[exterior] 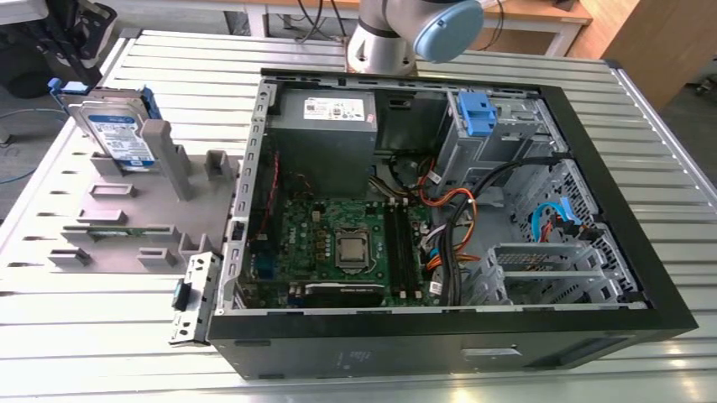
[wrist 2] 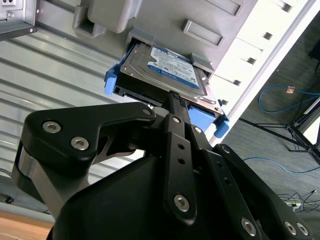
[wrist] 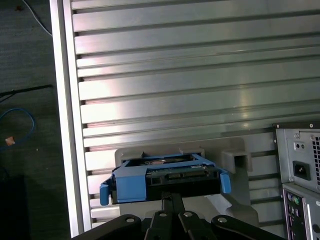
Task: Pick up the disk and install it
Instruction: 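Pick up the disk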
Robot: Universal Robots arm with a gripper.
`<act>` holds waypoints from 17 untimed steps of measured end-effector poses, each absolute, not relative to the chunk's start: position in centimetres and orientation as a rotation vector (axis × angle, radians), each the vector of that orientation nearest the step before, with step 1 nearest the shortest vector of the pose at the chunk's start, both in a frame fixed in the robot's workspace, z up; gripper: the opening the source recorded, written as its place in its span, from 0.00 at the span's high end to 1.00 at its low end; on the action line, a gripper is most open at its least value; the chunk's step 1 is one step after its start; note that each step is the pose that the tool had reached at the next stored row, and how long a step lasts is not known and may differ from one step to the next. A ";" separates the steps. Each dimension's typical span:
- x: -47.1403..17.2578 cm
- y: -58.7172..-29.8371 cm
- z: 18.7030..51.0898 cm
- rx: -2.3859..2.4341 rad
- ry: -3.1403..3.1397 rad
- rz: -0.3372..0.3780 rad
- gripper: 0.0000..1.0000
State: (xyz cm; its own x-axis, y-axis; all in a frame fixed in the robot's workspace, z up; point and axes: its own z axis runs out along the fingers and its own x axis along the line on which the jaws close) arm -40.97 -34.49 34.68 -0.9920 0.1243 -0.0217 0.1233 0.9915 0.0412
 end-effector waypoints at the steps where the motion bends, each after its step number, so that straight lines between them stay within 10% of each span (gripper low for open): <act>1: -41.0 -34.5 34.7 0.193 3.111 0.062 0.89; 17: -41.0 -34.5 34.7 0.091 3.117 0.063 0.89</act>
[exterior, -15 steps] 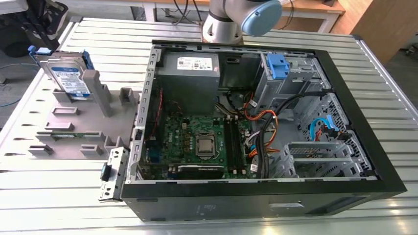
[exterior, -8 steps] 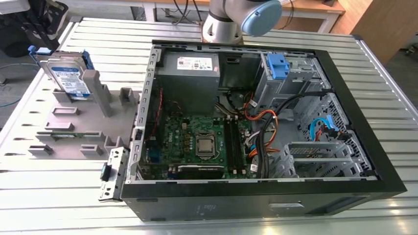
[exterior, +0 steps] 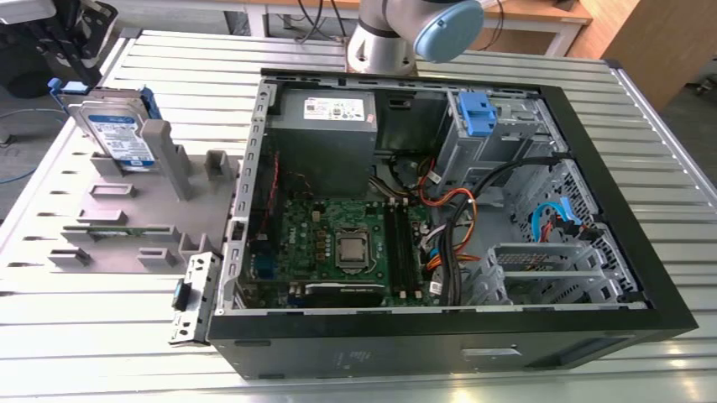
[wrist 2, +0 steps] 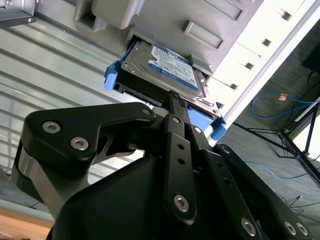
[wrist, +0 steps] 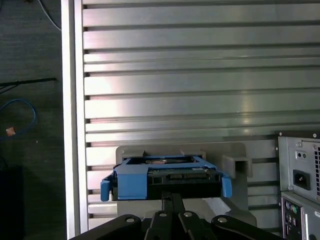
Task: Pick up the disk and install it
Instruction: 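Pick up the disk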
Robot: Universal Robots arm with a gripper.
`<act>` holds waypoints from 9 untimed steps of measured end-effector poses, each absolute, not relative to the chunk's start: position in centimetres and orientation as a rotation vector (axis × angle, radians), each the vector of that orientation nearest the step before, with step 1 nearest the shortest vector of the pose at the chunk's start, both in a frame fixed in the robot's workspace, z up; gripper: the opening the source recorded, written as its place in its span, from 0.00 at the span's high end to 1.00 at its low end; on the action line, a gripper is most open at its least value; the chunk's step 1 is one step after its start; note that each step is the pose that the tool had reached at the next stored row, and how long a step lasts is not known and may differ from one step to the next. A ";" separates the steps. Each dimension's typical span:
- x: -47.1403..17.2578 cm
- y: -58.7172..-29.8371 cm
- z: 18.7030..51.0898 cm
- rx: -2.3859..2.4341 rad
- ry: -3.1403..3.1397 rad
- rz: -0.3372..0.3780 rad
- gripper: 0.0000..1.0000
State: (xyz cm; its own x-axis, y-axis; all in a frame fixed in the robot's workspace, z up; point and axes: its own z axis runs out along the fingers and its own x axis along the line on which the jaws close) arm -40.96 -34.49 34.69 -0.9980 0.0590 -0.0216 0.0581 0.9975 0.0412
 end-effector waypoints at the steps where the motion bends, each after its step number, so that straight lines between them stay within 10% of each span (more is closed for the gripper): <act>1: -41.0 -34.5 34.7 0.091 3.117 0.063 0.89; 9: -41.0 -34.5 34.7 0.034 3.119 0.064 0.89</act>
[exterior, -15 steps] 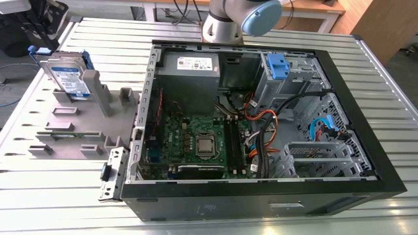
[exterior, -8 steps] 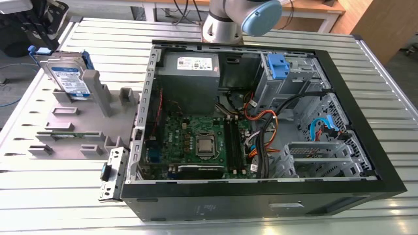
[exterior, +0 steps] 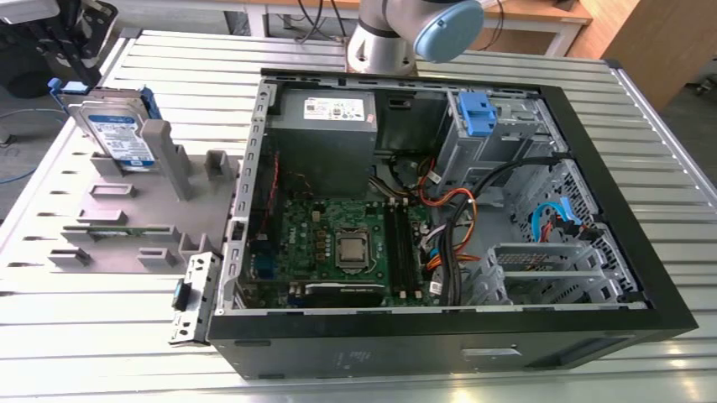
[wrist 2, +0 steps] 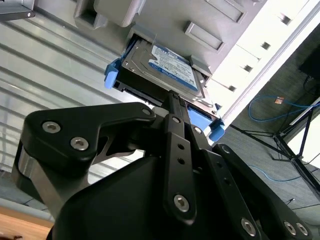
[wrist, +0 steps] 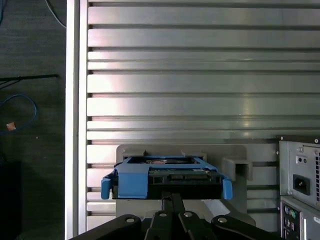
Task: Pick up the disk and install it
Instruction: 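Pick up the disk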
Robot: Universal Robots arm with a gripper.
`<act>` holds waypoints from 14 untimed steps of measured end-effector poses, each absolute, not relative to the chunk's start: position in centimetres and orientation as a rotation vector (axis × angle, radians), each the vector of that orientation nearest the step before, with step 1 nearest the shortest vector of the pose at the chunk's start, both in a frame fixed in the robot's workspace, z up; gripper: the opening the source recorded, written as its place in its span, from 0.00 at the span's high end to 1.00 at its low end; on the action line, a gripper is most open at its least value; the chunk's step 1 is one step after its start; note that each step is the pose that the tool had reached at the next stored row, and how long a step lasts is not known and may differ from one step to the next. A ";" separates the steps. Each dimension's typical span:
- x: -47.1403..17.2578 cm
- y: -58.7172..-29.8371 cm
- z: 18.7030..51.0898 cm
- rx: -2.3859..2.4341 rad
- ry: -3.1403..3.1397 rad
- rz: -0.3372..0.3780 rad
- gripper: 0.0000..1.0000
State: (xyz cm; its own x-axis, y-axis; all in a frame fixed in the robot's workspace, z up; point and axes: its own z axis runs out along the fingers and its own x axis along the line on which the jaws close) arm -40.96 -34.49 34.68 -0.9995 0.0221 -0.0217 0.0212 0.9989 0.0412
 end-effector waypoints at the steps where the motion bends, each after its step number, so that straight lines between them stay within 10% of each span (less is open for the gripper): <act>1: -41.0 -34.5 34.7 0.013 3.119 0.064 0.89; 14: -41.0 -34.5 34.7 -0.297 3.109 0.067 0.89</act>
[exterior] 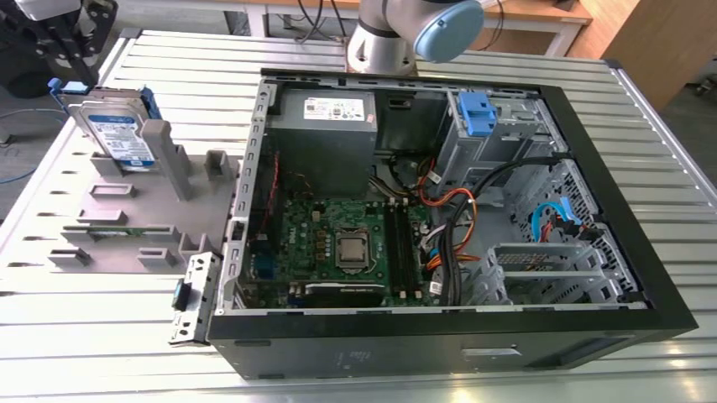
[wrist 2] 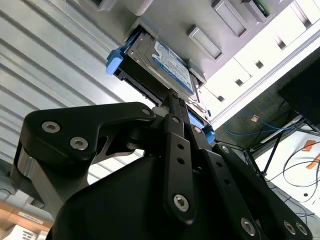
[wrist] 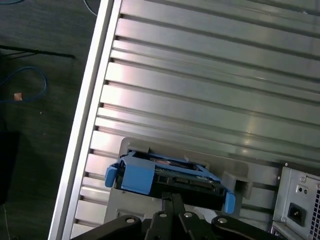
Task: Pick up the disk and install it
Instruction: 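Pick up the disk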
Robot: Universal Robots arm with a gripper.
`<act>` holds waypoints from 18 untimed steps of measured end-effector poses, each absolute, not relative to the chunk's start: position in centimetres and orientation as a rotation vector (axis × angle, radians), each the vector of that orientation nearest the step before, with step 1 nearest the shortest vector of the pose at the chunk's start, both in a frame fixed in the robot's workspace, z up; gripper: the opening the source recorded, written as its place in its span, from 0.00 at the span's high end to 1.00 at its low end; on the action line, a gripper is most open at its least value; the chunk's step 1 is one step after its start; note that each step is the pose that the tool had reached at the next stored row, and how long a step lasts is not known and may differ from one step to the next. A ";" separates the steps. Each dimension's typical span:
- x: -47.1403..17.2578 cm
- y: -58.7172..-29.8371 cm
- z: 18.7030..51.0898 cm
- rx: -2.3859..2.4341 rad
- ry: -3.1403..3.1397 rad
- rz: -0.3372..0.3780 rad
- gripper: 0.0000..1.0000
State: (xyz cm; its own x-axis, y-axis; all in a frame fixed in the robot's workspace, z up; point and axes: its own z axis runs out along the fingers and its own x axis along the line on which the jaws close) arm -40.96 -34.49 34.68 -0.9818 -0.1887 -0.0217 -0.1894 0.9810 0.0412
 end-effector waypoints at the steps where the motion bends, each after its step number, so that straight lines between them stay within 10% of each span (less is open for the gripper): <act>1: -41.0 -34.5 34.7 -0.320 3.107 0.067 0.89; 18: -41.0 -34.5 34.7 -0.746 3.039 0.071 0.89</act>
